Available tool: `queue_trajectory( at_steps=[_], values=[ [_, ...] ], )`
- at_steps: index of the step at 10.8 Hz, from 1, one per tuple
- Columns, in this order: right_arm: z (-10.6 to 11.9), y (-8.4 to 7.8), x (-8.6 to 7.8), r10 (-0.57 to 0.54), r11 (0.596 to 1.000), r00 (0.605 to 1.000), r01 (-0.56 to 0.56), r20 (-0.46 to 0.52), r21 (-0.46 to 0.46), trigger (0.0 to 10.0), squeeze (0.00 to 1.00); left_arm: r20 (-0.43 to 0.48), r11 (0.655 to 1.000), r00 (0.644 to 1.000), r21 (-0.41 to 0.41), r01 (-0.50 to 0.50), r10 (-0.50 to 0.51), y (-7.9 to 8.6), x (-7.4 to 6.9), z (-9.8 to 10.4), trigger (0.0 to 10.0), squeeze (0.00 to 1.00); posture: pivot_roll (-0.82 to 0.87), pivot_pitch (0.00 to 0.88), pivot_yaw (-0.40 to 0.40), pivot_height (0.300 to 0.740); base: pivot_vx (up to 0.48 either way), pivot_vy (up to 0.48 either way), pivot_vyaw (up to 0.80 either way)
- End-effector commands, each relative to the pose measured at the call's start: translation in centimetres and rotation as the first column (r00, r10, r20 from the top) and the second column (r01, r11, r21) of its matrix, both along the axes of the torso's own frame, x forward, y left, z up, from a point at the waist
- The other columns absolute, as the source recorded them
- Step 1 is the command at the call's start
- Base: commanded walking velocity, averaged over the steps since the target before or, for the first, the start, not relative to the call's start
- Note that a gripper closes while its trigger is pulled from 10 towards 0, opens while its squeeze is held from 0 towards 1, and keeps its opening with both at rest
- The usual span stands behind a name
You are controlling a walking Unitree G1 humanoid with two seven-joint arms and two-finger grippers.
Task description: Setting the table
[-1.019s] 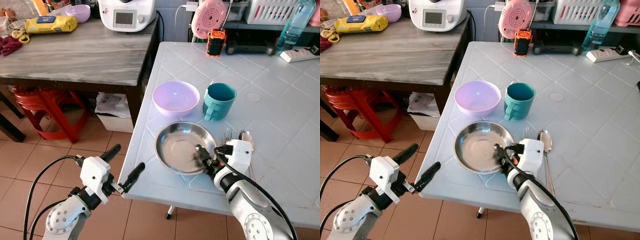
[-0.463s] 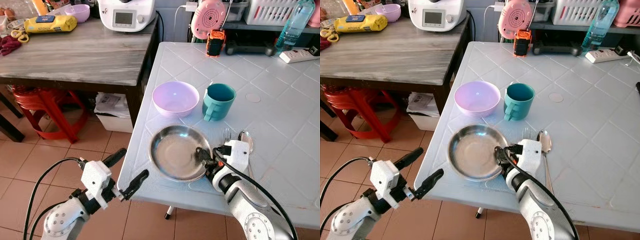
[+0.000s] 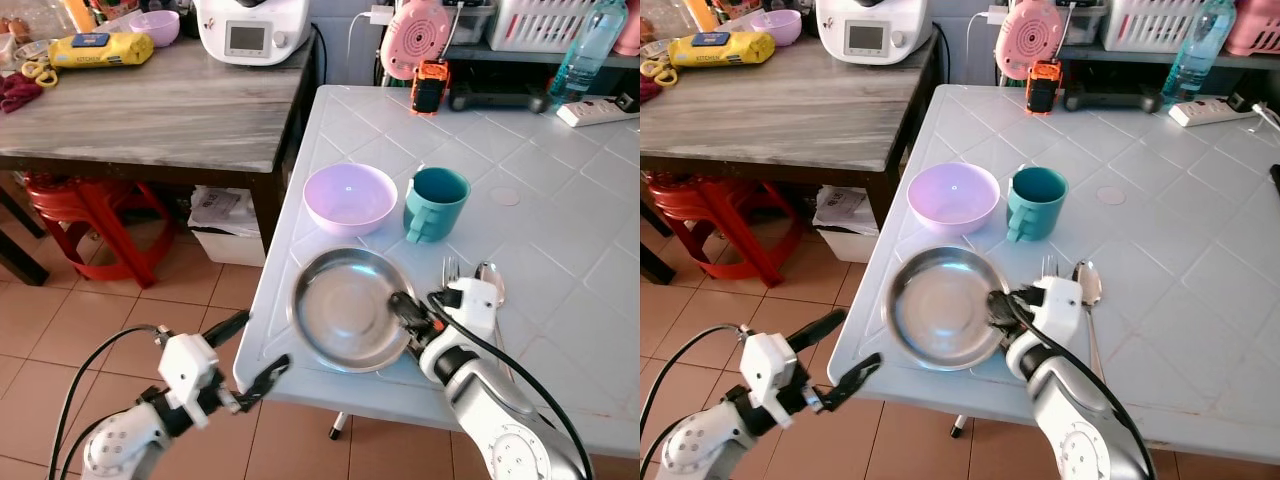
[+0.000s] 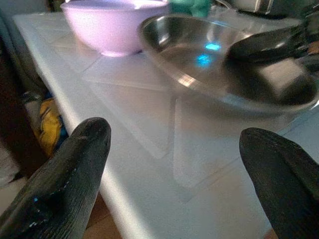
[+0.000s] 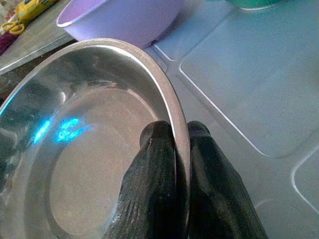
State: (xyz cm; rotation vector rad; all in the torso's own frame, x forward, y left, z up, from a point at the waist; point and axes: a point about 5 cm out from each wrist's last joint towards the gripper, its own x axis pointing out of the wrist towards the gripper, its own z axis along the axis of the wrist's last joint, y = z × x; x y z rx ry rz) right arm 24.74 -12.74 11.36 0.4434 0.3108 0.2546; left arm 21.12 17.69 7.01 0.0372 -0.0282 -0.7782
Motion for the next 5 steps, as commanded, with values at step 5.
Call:
queue_trajectory(
  at_steps=[5],
  values=[
    [-1.99, -0.84, -0.05, -0.045, 0.999, 0.992, 0.043, -0.115, -0.017, 0.0, 0.00, 0.033, 0.997, 0.996, -0.009, -0.079, 0.080, 1.70, 0.77, -0.82, 10.0, 0.00, 0.00, 0.115, 0.046, 0.740, 0.000, 0.000, 0.00]
  ],
)
